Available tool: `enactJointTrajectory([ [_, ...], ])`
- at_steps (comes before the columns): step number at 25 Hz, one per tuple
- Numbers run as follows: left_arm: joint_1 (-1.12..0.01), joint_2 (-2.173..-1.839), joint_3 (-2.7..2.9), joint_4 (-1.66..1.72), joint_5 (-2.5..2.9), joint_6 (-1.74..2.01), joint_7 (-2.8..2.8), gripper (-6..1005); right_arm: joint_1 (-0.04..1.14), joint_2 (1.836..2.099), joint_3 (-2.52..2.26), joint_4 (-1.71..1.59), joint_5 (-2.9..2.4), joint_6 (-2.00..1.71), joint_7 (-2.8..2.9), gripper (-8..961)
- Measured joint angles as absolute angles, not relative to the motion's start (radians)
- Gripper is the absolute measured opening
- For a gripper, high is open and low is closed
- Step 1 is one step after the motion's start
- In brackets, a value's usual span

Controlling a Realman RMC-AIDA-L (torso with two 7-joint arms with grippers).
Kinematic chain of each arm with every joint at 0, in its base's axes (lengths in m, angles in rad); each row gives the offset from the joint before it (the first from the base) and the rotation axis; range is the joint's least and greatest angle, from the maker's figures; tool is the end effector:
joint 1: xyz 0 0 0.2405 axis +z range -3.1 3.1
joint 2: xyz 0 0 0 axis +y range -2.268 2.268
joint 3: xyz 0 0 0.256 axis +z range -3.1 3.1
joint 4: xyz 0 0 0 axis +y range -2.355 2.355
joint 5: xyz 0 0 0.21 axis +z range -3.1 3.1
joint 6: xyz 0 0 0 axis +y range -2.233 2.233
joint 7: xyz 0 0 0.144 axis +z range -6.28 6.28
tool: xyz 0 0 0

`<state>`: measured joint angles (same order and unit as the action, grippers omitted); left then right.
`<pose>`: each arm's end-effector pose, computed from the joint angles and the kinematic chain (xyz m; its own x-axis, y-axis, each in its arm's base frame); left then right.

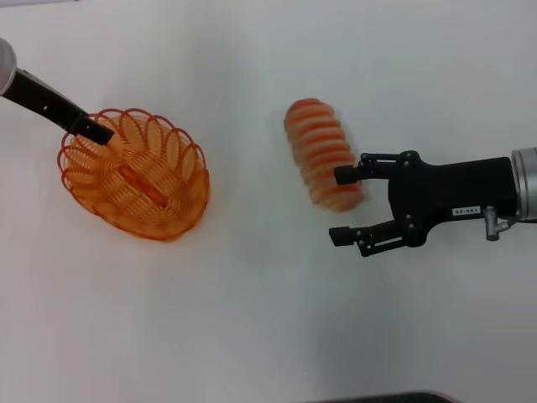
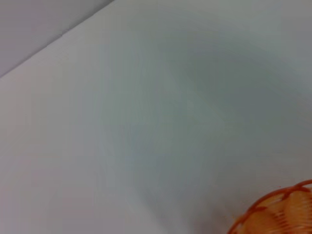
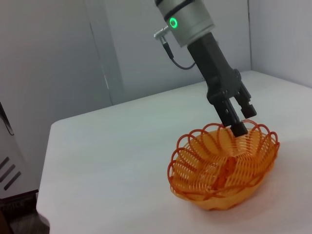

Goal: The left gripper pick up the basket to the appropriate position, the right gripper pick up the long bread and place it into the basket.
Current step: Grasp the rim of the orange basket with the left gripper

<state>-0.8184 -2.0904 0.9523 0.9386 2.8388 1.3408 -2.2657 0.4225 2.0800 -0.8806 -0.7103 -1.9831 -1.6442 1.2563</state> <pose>-0.2253 0.4154 0.0178 0.7272 0.6674 -0.1604 0.5032 -0.6773 -0.5368 0.2718 0.2871 -0.0169 0.8764 -0.2517 -0.4105 -0.2996 -0.9524 -0.0557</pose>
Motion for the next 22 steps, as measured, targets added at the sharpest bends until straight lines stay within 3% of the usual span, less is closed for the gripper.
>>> enactJointTrajectory([
  [15,-0.808,-2.098,0.973,0.900,2.857,1.299,-2.283,790,0.431,2.080,-0.880,-0.712,-1.983,-1.652,1.266,942],
  [22,-0.806,-2.100,0.994,0.877,2.858,1.259,-2.297,586,0.432,2.080,-0.880,-0.712,-1.983,-1.654,1.266,942],
])
